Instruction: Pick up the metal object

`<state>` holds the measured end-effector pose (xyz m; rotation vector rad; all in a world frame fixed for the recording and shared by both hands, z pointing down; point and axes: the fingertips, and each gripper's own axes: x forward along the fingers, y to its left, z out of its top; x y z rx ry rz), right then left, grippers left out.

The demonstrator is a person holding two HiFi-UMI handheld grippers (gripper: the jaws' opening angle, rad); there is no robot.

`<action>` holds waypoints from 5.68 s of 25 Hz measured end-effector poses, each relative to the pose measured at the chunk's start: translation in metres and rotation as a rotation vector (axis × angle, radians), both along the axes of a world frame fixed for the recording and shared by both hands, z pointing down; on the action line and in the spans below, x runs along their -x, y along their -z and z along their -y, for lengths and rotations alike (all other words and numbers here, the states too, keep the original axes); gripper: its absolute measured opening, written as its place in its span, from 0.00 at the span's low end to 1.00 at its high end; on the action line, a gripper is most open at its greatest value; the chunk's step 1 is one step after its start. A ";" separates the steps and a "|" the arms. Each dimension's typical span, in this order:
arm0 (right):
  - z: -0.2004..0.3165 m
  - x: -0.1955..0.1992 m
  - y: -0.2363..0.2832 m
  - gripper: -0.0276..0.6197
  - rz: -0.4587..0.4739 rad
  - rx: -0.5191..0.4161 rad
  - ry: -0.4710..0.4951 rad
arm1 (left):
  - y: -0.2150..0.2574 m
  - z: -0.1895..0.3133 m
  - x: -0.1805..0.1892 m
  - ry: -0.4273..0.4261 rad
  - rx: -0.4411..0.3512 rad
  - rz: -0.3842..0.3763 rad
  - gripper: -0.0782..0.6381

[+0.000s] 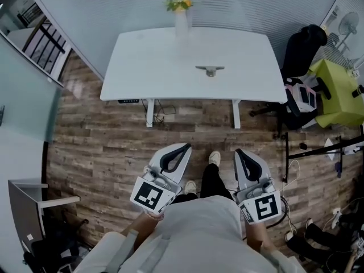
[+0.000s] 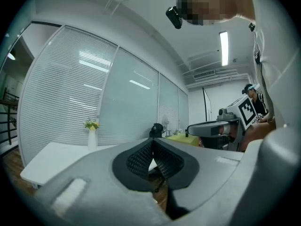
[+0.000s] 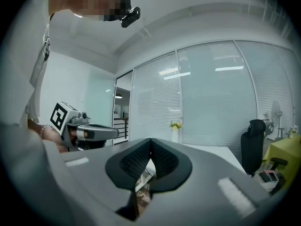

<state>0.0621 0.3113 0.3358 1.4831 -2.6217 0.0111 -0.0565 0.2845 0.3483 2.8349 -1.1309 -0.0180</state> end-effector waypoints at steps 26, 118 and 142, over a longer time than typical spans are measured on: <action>0.248 -0.104 -0.009 0.05 0.016 0.037 0.097 | -0.013 0.241 -0.122 0.057 0.050 0.022 0.11; 0.490 -0.015 -0.279 0.17 -0.549 0.308 0.270 | -0.051 0.511 -0.040 -0.029 0.101 0.004 0.11; 0.479 -0.012 -0.380 0.24 -0.837 0.237 0.360 | -0.063 0.512 -0.030 -0.007 0.130 0.006 0.11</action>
